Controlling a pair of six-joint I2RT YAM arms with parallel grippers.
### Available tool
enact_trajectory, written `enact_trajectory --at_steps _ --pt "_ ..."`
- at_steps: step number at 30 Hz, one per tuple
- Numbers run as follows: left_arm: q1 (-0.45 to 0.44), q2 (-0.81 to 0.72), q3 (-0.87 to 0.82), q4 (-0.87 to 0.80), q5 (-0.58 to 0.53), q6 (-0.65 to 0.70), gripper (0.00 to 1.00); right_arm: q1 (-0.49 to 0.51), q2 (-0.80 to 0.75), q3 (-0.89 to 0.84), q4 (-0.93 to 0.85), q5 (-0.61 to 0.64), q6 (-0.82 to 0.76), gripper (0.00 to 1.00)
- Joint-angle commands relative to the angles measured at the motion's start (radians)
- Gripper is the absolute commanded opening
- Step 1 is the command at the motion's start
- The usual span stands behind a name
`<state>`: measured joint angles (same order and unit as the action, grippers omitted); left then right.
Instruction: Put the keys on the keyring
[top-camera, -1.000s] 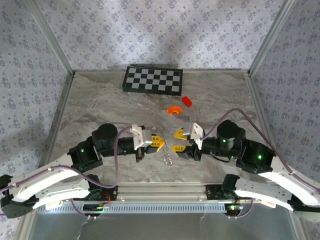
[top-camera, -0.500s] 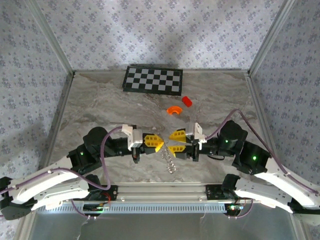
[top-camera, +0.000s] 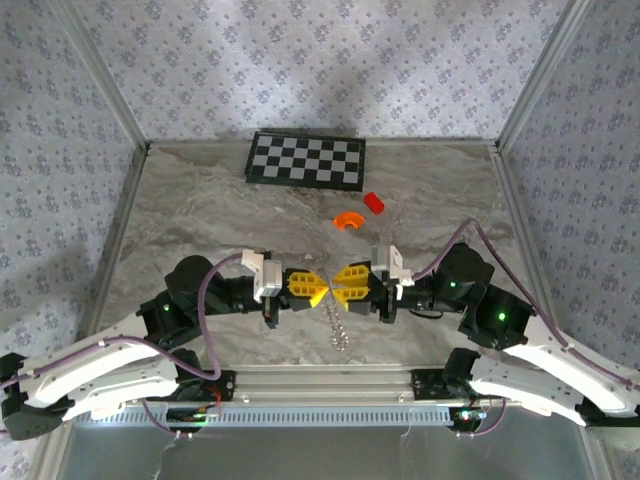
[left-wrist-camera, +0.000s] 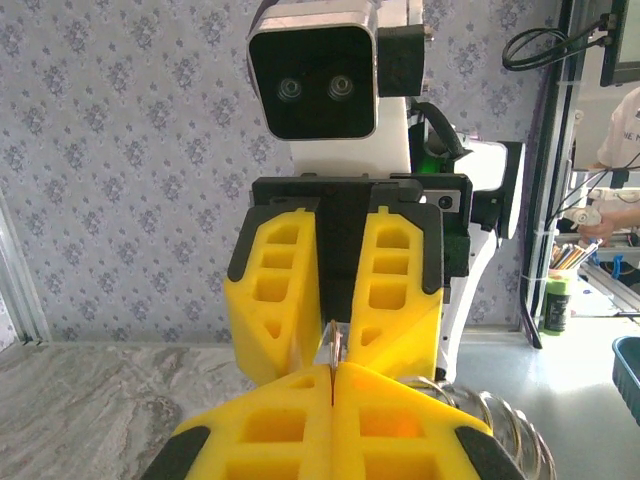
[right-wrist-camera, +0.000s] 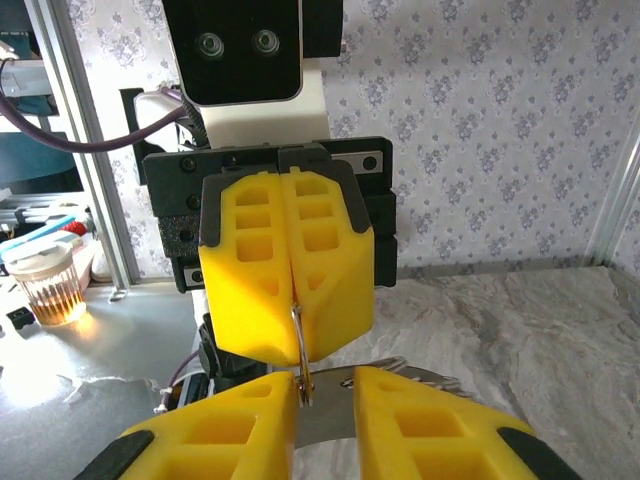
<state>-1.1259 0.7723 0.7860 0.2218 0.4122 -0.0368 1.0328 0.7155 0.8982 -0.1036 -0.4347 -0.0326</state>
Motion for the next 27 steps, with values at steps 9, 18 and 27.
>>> enact_trajectory --at_steps 9,18,27 --pt "0.0 -0.024 0.017 0.02 0.009 0.005 0.0 0.006 -0.01 0.002 0.016 0.022 -0.016 0.02" --pt "0.0 -0.031 0.116 -0.318 -0.099 0.107 0.19 0.015 0.033 0.142 -0.248 0.095 -0.134 0.0" --pt "0.0 -0.055 0.174 -0.493 -0.118 0.162 0.28 0.039 0.153 0.328 -0.487 0.076 -0.241 0.0"
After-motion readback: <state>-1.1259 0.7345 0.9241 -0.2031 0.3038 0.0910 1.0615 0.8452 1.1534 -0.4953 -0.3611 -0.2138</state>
